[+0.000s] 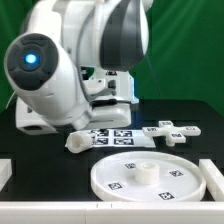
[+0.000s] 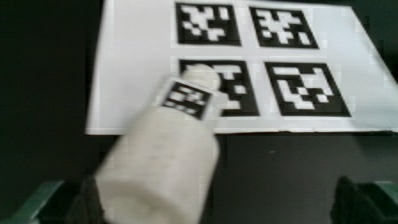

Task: Assemble round table

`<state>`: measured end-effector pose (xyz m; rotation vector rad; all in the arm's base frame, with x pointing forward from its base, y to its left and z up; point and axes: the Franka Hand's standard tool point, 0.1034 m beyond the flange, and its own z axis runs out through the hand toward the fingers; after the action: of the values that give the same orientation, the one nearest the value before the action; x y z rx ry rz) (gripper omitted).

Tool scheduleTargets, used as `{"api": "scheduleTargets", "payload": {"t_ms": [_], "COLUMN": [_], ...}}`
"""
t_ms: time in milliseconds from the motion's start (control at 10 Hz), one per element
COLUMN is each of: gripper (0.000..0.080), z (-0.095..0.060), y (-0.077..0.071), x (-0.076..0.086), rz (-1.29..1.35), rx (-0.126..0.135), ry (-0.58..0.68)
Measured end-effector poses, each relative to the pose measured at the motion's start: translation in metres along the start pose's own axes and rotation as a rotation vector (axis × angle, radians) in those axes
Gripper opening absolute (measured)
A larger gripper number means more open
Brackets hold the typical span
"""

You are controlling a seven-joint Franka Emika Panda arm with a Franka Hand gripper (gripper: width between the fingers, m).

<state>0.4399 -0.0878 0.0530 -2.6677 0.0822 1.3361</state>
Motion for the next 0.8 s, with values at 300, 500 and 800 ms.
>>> {"api": "scheduleTargets", "payload": {"t_ms": [300,500,800], "gripper": [0.0649,0.0649,0.0649], "z": [0.013,0.015,0.027], "y": [0.024,0.023,0.013], "x": [0.001,0.003,0.007], "rz": [0.044,0.045,0.083], "rx": [0.012,0.014,0.031], "ry": [-0.024,-0.028,-0.042]}}
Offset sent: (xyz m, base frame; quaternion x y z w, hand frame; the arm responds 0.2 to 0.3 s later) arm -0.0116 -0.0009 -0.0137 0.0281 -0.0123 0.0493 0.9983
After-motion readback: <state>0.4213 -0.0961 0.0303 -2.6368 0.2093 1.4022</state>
